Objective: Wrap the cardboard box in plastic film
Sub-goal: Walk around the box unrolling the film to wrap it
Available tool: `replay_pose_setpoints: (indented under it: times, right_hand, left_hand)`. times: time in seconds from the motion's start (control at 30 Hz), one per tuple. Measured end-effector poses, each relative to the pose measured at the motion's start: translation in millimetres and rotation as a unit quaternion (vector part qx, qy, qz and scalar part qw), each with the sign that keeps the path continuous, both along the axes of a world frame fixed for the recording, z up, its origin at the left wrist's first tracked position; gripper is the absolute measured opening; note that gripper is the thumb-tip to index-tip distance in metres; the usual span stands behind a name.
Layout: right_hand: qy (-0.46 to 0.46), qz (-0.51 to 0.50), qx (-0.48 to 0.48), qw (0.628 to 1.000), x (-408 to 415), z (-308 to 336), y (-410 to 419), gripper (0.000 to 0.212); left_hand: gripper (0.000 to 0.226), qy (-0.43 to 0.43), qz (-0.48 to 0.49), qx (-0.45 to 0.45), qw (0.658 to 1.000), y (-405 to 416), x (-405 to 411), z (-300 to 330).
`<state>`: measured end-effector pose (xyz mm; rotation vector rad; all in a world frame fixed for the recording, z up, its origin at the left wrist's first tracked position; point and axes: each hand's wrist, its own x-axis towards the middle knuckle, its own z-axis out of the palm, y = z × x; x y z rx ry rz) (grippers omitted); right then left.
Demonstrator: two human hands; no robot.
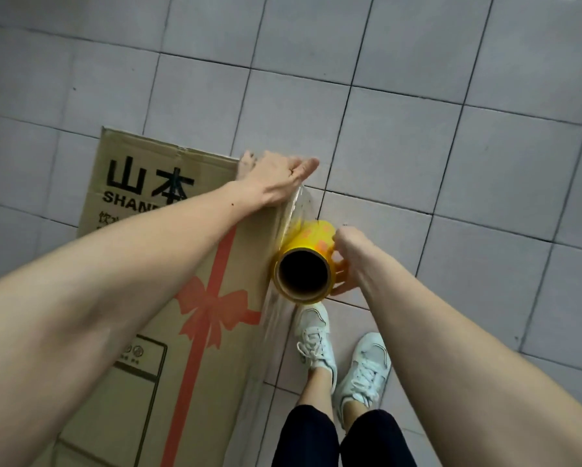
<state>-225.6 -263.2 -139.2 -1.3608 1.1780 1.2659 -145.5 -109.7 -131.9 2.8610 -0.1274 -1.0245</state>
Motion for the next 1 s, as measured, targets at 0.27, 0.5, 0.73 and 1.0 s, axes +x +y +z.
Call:
replay_pose_setpoints:
  times: [0.27, 0.5, 0.73, 1.0]
  right_hand:
    - [0.082, -0.055, 0.120, 0.988, -29, 7, 12, 0.059]
    - [0.187, -0.352, 0.137, 0.907, -123, 3, -22, 0.066]
    - [0.222, -0.383, 0.147, 0.884, -164, 14, 20, 0.062]
    - [-0.091, -0.005, -0.001, 0.996, -93, 23, 20, 0.021]
  left_hand:
    - [0.051, -0.032, -0.029, 0.047, 0.998, -5, -3, -11]
    - [0.051, -0.030, -0.028, 0.042, 0.998, -3, -1, -16]
    - [0.067, -0.058, -0.042, 0.029, 0.997, -8, -13, -7]
    - [0.055, -0.064, -0.414, 0.145, 0.896, -1, -77, 1]
